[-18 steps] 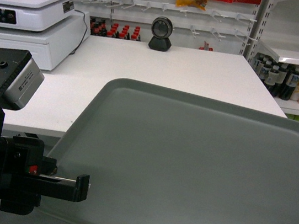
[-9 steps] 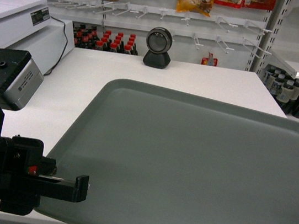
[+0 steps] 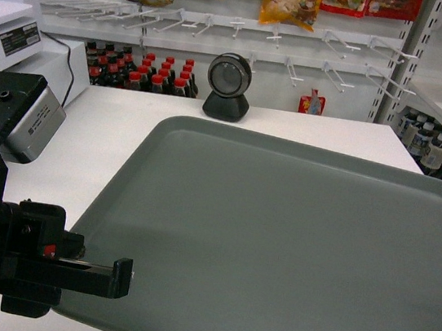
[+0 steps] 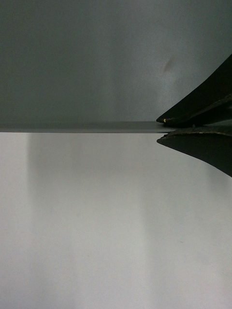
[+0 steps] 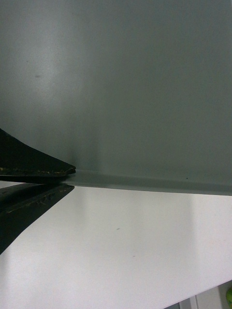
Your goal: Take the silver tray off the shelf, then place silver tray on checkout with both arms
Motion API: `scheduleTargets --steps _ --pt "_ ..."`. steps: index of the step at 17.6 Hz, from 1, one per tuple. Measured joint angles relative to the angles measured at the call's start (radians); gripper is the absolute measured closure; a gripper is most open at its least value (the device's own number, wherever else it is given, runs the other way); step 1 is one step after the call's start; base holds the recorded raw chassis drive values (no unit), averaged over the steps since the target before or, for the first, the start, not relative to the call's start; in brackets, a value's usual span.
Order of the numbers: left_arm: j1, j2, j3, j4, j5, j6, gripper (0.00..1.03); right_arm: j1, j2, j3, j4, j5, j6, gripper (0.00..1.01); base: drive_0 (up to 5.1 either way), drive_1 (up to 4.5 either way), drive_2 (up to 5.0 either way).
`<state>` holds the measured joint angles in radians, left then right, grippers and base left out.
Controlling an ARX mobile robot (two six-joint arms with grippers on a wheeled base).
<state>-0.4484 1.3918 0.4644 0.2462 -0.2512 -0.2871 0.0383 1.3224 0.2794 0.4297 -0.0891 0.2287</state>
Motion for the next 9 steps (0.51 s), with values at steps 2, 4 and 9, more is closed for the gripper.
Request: scheduleTargets --steps 2,4,9 --pt "0.0 0.0 0.0 0.0 0.0 0.0 1.0 0.0 -0.001 0.0 0.003 0.0 0.0 0.98 0.0 3.95 -3.9" --pt "-0.001 0.0 0.0 0.002 0.0 0.0 1.0 0.0 -0.001 0.0 0.006 0.002 0.0 0.98 0.0 3.94 -3.9" --pt "-0.001 0.001 0.0 0.001 0.0 0.0 1.0 0.0 0.0 0.0 0.004 0.002 0.0 0.98 0.0 0.0 0.0"
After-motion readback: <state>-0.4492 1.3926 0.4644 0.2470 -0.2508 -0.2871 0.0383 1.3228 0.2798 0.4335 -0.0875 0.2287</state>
